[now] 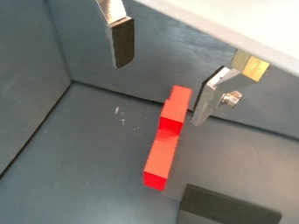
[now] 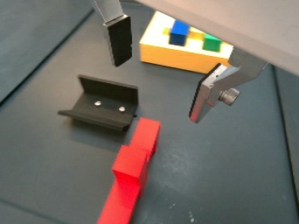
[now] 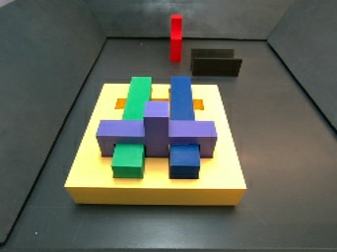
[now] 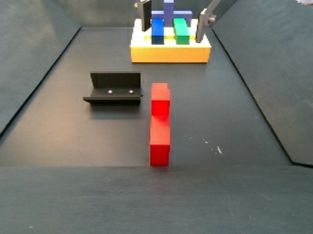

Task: Pick up the red object. Move up. Move to above the board. Insert the red object.
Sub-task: Pick up the red object.

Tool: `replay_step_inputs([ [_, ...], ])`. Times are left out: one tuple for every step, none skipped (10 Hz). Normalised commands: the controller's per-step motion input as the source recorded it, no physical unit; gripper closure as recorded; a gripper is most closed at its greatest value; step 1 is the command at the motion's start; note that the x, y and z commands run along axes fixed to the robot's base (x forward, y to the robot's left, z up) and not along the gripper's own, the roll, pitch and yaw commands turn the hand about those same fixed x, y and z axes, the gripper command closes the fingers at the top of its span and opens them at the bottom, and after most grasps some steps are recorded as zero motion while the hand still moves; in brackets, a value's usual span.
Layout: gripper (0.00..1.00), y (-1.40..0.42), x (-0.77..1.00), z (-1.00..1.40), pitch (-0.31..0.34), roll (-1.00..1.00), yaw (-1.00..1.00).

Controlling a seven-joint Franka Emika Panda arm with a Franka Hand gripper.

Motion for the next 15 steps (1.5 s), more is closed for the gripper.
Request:
replay_step_inputs([
  [0.0,0.14,0.03,-0.18,0.074,-0.02,-0.86],
  [0.0,0.16,0.01,-0.2,0.077,-0.01,-0.85],
  [0.0,0.19,0.0,-0.2,0.079,0.0,-0.83],
  [0.0,0.29,0.0,-0.25,0.104,0.0,-0.74],
  [0.0,0.38,0.07,-0.31,0.127,0.0,-0.66],
  [0.0,0.39,0.11,-0.32,0.137,0.0,-0.64],
  [0.0,0.37,0.11,-0.31,0.13,0.0,-0.65],
  [0.0,0.37,0.11,-0.31,0.123,0.0,-0.67],
  [0.0,0.36,0.12,-0.27,0.119,0.0,-0.68],
  [0.0,0.35,0.12,-0.23,0.113,0.0,-0.68],
  [0.0,0.3,0.12,-0.23,0.1,0.0,-0.72],
  [0.0,0.09,0.11,-0.19,0.093,0.0,-0.82],
  [0.0,0.0,0.08,-0.13,0.106,0.0,-0.82],
  [0.0,0.0,0.08,-0.11,0.091,0.0,-0.8],
  [0.0,0.0,0.07,-0.06,0.071,-0.03,-0.83],
])
